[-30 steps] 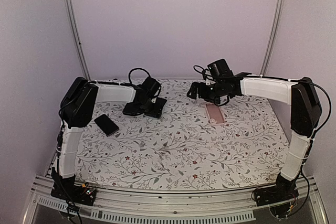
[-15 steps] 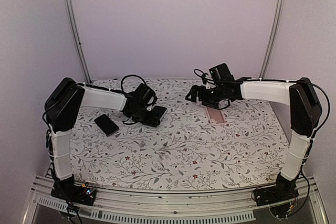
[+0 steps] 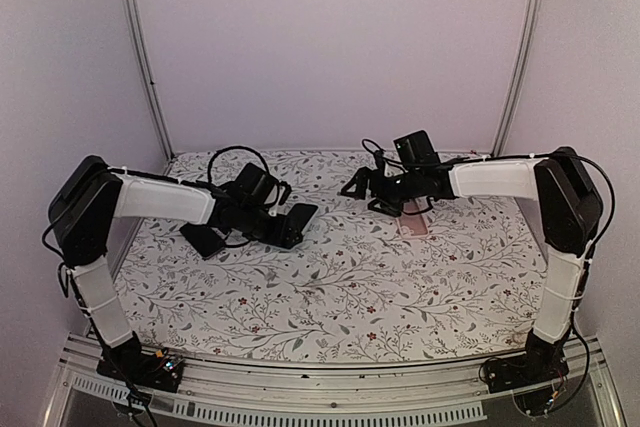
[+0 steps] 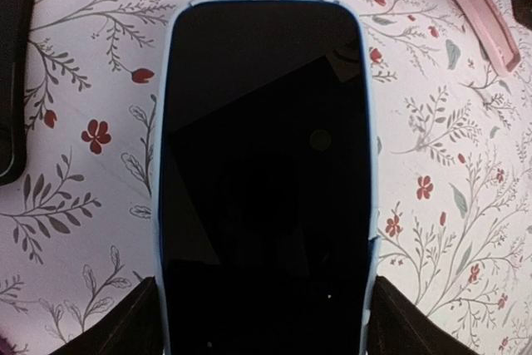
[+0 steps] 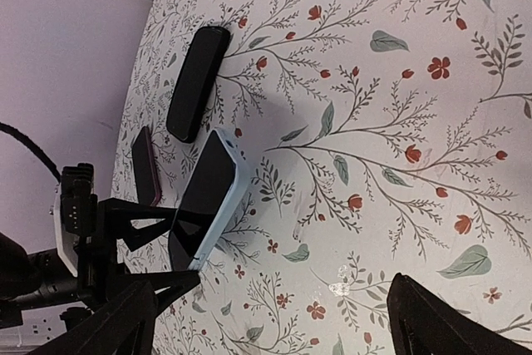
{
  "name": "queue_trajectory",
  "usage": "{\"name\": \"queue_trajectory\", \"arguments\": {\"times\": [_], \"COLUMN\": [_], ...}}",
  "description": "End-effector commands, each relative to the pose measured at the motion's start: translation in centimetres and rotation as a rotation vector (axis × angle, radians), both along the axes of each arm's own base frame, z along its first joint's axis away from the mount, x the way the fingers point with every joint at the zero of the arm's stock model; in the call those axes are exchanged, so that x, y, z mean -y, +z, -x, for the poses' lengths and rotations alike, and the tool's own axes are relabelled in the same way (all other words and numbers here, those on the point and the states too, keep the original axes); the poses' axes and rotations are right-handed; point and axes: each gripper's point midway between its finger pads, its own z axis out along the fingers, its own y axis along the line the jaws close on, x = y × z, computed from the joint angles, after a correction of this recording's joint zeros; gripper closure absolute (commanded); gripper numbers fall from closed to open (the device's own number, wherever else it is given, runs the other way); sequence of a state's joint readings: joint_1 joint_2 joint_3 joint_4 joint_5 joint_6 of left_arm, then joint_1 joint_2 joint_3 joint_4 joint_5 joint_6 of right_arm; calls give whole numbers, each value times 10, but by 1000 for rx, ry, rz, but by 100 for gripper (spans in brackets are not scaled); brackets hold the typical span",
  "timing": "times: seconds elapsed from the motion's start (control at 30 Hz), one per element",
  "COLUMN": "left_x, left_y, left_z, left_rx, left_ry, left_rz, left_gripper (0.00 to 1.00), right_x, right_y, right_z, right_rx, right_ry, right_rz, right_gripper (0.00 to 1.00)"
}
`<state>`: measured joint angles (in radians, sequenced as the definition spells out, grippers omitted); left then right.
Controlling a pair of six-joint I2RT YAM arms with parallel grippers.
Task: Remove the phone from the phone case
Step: Pick up the phone with the phone case from the center of the board, then pass from the left arm to the right
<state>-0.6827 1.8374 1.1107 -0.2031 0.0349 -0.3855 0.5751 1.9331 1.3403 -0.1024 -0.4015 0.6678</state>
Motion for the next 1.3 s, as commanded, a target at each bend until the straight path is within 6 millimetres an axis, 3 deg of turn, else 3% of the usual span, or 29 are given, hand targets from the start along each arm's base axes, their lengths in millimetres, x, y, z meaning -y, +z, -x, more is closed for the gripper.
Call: {"name": "queue_trajectory", "arguments": {"times": [0.0, 0.23, 0.47, 0.93, 1.07, 1.27], "left_x": [20, 22, 23, 40, 43, 41], "left_y": [35, 45, 65, 79, 84, 83], "left_z": [2, 17, 22, 30, 31, 34], "left_rx": [93, 119, 173, 202, 215, 217], "left_ry": [-35, -66, -80, -134, -136, -134], "left_rz": [125, 173, 219, 239, 244, 239], "left_gripper": [62, 62, 61, 61, 61, 61], "right_x": [-14, -36, -49, -98, -101, -107], "right_y": [1, 4, 1, -6, -7, 2], "right_z": [5, 13, 17, 33, 34, 33], "right_rx": [-17, -36, -57, -98, -115, -120], "right_ry": [37, 87, 102, 171, 169, 180], "right_rz": [-73, -143, -161, -208, -227, -268], "right_gripper": [1, 1, 2, 9, 18, 45]}}
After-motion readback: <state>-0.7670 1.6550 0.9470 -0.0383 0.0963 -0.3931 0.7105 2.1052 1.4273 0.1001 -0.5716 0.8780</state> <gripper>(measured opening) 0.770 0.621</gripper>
